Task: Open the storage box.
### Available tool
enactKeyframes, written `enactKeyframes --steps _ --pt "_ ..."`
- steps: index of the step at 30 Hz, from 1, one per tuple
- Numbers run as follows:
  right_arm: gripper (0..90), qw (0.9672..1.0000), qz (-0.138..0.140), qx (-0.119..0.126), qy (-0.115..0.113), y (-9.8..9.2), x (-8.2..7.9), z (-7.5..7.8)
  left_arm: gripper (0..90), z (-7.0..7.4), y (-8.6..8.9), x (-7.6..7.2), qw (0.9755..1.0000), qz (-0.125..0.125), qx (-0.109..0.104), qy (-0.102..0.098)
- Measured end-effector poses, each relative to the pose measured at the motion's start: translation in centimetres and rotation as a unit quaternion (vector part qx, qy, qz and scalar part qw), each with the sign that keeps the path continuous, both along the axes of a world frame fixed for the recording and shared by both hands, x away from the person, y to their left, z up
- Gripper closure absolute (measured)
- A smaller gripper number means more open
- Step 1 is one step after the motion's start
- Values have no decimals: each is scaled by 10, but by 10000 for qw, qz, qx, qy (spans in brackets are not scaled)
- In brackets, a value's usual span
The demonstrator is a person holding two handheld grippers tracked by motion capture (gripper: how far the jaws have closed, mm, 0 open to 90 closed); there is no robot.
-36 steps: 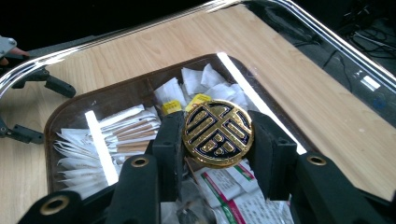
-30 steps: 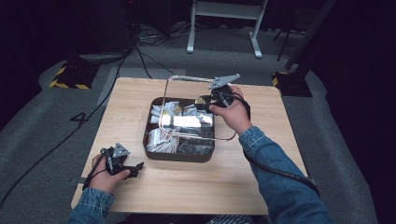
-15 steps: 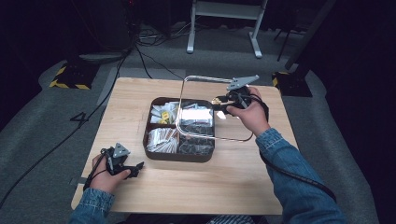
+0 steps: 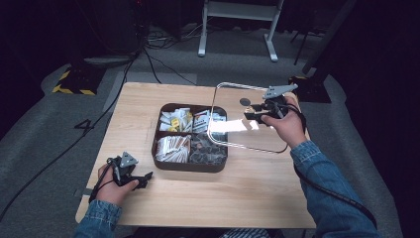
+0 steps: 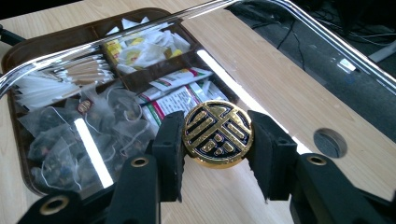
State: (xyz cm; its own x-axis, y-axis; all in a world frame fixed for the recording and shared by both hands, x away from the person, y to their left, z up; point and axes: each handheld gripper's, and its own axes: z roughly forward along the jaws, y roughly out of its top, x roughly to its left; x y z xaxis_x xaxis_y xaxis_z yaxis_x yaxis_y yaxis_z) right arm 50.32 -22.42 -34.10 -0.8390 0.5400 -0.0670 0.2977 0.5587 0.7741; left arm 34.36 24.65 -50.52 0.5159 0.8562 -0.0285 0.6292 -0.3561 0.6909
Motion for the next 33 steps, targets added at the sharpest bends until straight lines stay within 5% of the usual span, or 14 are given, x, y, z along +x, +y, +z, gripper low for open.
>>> enactKeyframes --steps 17,33 --pt "589 9993 -346 0 116 -53 3 -16 149 0 0 0 10000 0 2 0" --pt "589 9983 -481 -75 322 -80 12 -52 149 0 0 0 10000 0 -2 2"
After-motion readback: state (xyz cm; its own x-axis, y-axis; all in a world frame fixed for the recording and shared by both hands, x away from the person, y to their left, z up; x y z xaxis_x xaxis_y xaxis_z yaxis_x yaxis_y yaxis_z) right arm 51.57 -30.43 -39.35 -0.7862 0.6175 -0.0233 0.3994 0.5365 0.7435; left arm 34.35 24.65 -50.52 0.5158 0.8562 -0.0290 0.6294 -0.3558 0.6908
